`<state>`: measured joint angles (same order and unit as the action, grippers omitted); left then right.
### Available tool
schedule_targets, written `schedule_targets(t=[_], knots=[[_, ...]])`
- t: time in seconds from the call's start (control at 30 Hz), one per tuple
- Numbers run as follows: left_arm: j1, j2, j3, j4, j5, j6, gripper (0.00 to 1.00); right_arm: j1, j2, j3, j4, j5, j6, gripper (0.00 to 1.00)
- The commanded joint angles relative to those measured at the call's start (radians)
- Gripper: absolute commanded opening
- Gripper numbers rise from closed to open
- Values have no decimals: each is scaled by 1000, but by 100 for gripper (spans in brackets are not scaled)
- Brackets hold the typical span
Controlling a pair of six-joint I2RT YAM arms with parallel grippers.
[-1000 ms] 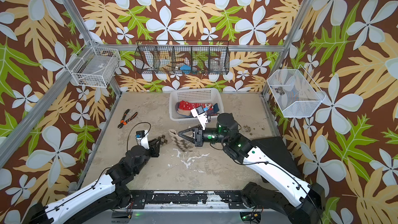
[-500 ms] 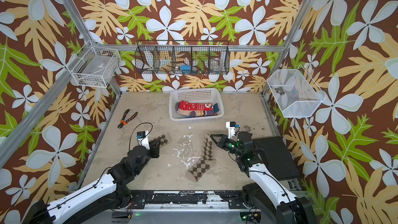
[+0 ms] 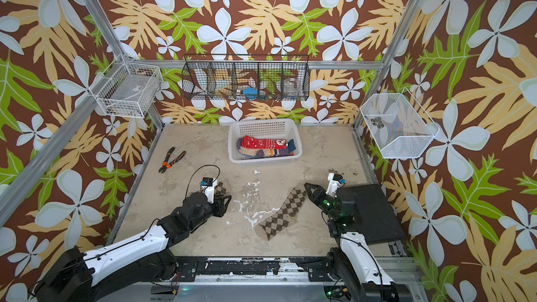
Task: Place the socks together as a pair
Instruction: Flatten out the sock at the center of the board, then adjust the sock at the center of the board.
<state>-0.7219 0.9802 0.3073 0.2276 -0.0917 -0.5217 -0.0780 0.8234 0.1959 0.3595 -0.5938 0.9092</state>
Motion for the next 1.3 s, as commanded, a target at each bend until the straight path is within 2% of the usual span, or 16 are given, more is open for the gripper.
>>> schedule_targets(t=[0.0, 0.13, 0.3, 0.43, 0.57, 0.7, 0.77, 0.97, 1.13, 1.27], knots=[[-28, 21, -5, 27, 113, -14, 49, -37, -33, 39, -105, 17, -112, 44], [-130, 98, 23, 30, 152, -26, 53, -37, -55, 92, -178, 34, -181, 51], [-294, 213, 94, 11, 155, -76, 54, -37, -34, 164, -264, 29, -270, 51], [-388, 313, 147, -20, 158, -134, 54, -37, -30, 182, -291, 19, -301, 51], [-454, 417, 193, -76, 117, -171, 51, -37, -22, 183, -296, 11, -320, 51], [-471, 489, 210, -85, 74, -189, 48, -37, -15, 182, -289, 7, -332, 51], [-472, 515, 227, -103, 42, -186, 45, -37, -5, 187, -289, -23, -336, 51], [-472, 577, 259, -122, -36, -173, 26, -37, -1, 198, -289, -52, -339, 49], [-472, 620, 269, -116, -68, -173, 3, -37, -6, 199, -296, -58, -346, 47], [-453, 599, 279, -192, -187, -134, 0, -37, -7, 208, -312, -72, -361, 44]])
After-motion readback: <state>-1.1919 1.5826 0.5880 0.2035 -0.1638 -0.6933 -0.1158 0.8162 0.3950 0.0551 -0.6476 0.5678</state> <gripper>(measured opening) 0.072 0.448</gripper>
